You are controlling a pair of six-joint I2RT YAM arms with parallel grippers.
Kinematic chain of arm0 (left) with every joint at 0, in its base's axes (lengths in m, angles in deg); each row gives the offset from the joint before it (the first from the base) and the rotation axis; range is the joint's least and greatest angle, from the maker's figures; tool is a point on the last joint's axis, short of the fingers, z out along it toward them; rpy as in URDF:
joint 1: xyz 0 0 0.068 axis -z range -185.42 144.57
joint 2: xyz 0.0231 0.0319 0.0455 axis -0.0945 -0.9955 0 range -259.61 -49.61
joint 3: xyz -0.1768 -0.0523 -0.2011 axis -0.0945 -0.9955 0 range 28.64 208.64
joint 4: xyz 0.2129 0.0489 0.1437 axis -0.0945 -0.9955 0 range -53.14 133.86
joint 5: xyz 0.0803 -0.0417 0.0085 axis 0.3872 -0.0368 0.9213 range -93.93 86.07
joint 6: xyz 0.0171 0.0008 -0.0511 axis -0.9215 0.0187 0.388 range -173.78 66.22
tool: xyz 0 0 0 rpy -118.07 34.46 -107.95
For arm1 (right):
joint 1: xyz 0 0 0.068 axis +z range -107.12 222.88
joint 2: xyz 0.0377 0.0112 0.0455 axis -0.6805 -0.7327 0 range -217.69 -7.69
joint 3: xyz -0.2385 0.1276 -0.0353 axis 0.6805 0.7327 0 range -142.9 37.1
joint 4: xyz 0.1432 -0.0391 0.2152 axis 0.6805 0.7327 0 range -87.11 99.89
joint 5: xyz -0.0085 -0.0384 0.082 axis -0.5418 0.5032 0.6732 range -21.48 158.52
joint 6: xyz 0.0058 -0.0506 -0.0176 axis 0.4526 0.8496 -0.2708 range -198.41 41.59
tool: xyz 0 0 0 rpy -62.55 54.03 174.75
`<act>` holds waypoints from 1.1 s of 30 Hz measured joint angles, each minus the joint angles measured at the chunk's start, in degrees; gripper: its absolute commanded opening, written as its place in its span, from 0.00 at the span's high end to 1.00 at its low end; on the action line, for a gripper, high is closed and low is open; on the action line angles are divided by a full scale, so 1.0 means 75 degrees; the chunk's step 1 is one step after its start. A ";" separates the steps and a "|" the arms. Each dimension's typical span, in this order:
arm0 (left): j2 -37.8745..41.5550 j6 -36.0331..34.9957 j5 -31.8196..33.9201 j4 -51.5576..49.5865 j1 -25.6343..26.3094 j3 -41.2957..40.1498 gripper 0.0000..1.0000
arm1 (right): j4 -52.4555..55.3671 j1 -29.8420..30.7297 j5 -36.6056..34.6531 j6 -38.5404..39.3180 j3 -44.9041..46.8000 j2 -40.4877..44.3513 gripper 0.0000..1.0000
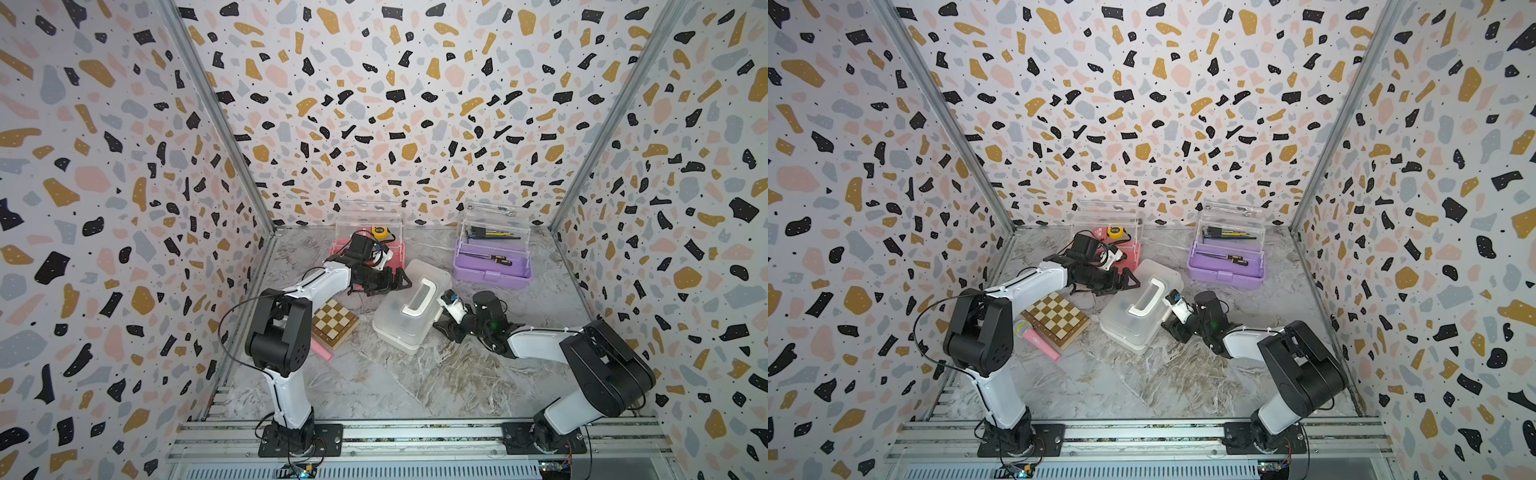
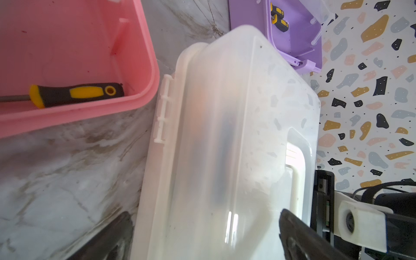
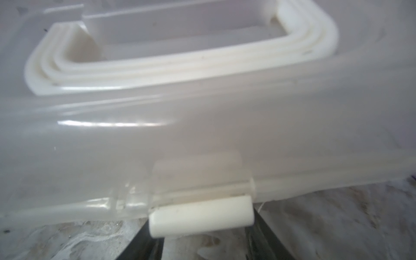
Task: Close toolboxes
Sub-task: Fasten the toolbox latch on the toolbox.
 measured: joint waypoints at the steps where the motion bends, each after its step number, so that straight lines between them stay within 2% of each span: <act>1: -0.0017 0.0000 -0.0015 0.0006 0.0000 0.0009 0.00 | 0.0009 0.0000 0.0009 0.0003 0.0000 0.0000 0.46; 3: -0.0044 0.0000 -0.0055 -0.0006 0.0000 0.0015 0.00 | 0.0017 0.0000 0.0009 0.0038 0.0000 0.0000 0.49; 6: -0.0076 0.0000 -0.0067 -0.0029 0.0000 0.0029 0.00 | 0.0067 0.0000 0.0017 0.0067 -0.0020 0.0000 0.60; 10: -0.0102 -0.0003 -0.0085 -0.0038 -0.0006 0.0044 0.00 | 0.0140 0.0003 0.0035 0.0093 -0.0044 0.0003 0.66; 24: -0.0076 -0.0452 0.0055 -0.0650 -0.0035 0.0233 0.02 | 0.1256 0.0003 -0.0172 0.0262 -0.0219 0.0423 0.71; 33: 0.0122 -0.0618 0.0303 -0.0997 -0.0032 0.0233 0.02 | 0.2460 0.0003 -0.0254 0.0306 -0.0781 0.0504 0.73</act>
